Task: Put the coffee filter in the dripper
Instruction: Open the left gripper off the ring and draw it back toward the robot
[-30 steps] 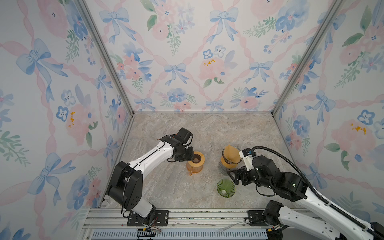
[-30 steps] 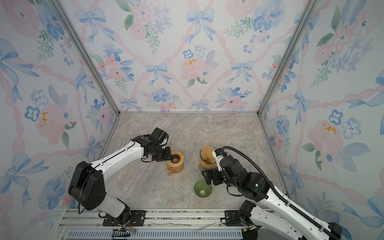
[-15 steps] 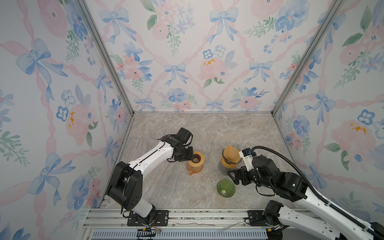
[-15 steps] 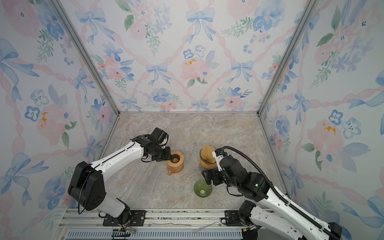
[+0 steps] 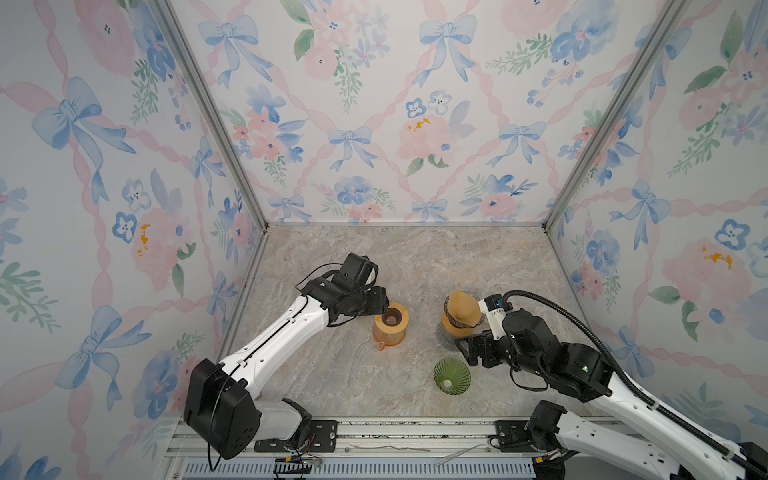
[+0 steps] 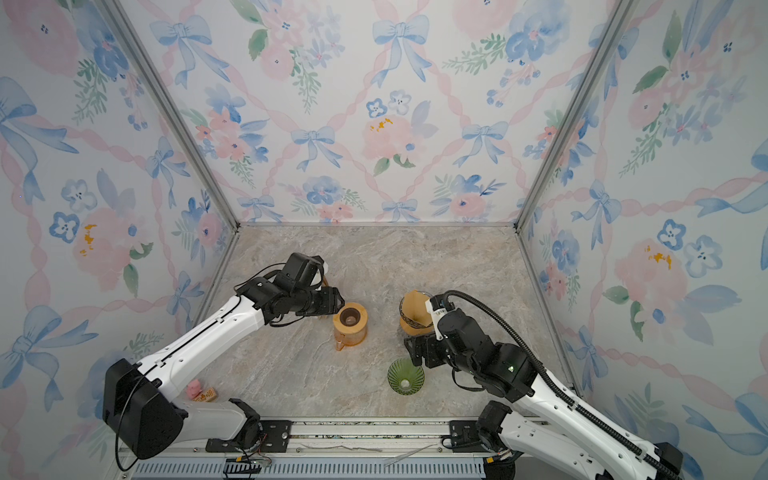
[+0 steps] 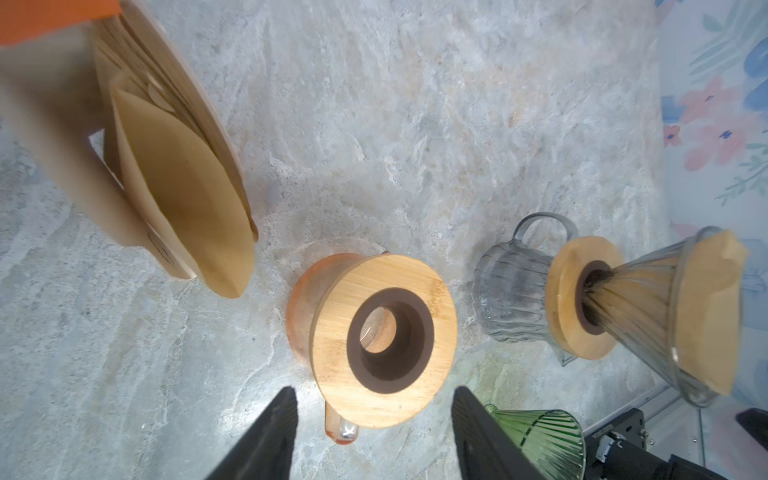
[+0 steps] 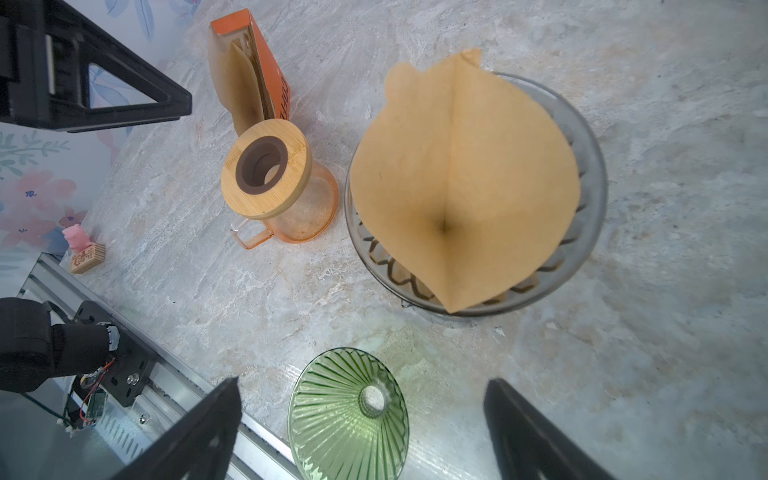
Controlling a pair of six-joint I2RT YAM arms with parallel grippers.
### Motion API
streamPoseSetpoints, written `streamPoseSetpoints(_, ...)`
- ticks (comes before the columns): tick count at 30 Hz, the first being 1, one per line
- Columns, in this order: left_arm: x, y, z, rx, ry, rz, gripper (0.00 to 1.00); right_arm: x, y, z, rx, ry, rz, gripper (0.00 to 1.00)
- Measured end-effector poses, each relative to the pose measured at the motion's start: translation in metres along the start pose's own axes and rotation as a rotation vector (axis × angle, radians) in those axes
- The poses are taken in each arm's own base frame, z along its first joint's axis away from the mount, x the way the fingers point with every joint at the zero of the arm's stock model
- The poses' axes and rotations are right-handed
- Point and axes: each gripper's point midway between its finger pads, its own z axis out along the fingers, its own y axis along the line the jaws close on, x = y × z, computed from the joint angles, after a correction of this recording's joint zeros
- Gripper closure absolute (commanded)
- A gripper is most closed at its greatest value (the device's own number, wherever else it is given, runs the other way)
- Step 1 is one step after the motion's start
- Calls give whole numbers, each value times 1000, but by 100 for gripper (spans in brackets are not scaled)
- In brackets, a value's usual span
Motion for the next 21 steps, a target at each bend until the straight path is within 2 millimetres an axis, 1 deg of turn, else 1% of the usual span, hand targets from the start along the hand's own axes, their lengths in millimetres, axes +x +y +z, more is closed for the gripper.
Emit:
streamPoseSetpoints(2, -2, -4, -7, 26, -36, 6, 31, -1, 0, 1, 5, 3, 13, 8)
streamPoseSetpoints(5, -1, -9, -15, 67, -85, 21, 28, -1, 0, 1, 12, -2, 33, 8)
streamPoseSetpoints(6, 1, -11, -16, 87, -101, 29, 23, -1, 0, 1, 9, -12, 42, 8)
streamPoseSetpoints(7, 5, -13, -16, 105, -111, 36, 11, 0, 1, 1, 5, -21, 47, 8)
streamPoseSetpoints(8, 10, -14, -16, 123, -116, 40, 2, 2, 1, 1, 2, -28, 51, 8)
streamPoseSetpoints(10, 20, -17, -14, 162, -119, 48, 2, 10, -1, 1, 0, -31, 54, 8)
streamPoseSetpoints(12, 26, -21, -13, 194, -118, 59, 2, 13, -4, 1, 11, -35, 67, 8)
streamPoseSetpoints(17, 28, -34, -16, 252, -153, 64, 2, 19, -8, 5, 26, -37, 91, 9)
streamPoseSetpoints(21, 31, -46, -25, 333, -222, 87, 2, 21, -11, 7, 47, -34, 120, 11)
